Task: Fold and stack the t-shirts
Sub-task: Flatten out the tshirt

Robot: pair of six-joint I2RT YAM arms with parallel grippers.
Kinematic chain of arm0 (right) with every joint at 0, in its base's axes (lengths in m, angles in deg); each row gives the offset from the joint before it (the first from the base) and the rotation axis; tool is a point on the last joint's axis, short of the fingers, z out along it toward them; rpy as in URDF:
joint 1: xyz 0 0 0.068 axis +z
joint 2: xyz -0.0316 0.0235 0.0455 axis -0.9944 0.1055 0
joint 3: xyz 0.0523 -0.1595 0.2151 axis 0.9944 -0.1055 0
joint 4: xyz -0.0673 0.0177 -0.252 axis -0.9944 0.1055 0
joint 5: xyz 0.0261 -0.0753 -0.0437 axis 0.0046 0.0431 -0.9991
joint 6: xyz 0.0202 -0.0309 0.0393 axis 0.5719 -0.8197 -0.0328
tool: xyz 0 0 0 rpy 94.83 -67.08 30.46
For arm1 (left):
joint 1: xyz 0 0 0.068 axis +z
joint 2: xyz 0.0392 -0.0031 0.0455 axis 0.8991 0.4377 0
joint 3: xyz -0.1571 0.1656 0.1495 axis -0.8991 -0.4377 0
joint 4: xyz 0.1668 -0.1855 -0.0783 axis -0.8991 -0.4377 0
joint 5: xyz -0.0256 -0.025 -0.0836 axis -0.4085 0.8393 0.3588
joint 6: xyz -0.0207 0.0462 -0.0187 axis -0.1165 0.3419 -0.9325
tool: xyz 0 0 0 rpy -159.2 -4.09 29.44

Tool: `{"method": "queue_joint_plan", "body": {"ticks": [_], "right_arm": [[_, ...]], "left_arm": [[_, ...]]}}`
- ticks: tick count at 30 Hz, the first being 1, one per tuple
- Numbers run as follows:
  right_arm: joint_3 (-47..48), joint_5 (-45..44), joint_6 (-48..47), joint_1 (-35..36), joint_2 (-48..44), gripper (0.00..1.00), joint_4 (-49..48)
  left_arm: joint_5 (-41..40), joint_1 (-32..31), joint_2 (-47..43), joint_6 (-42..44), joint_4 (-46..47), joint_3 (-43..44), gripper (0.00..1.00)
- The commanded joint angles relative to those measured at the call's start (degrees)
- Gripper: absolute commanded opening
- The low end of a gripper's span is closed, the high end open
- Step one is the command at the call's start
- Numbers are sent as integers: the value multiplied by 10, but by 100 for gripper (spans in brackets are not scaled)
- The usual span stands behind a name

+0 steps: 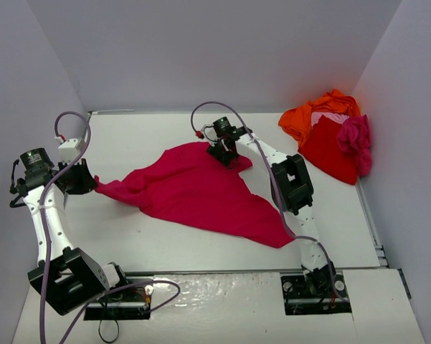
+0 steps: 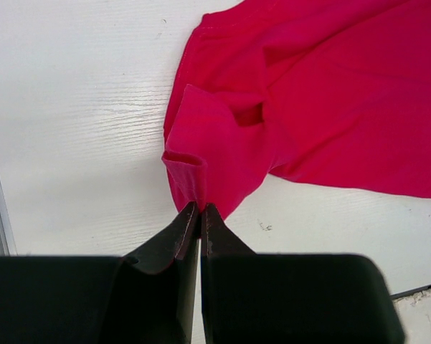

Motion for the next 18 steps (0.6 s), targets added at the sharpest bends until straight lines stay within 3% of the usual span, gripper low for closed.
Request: {"method": "queue_joint_plan", "body": {"ticks": [1, 18], "right_arm": [[37, 103, 24, -41, -17, 47, 20], [51, 180, 5, -50, -10, 44, 47]], "left_arm": [[2, -1, -2, 9, 20, 11, 0], [-6, -2, -5, 8, 15, 14, 0]]}}
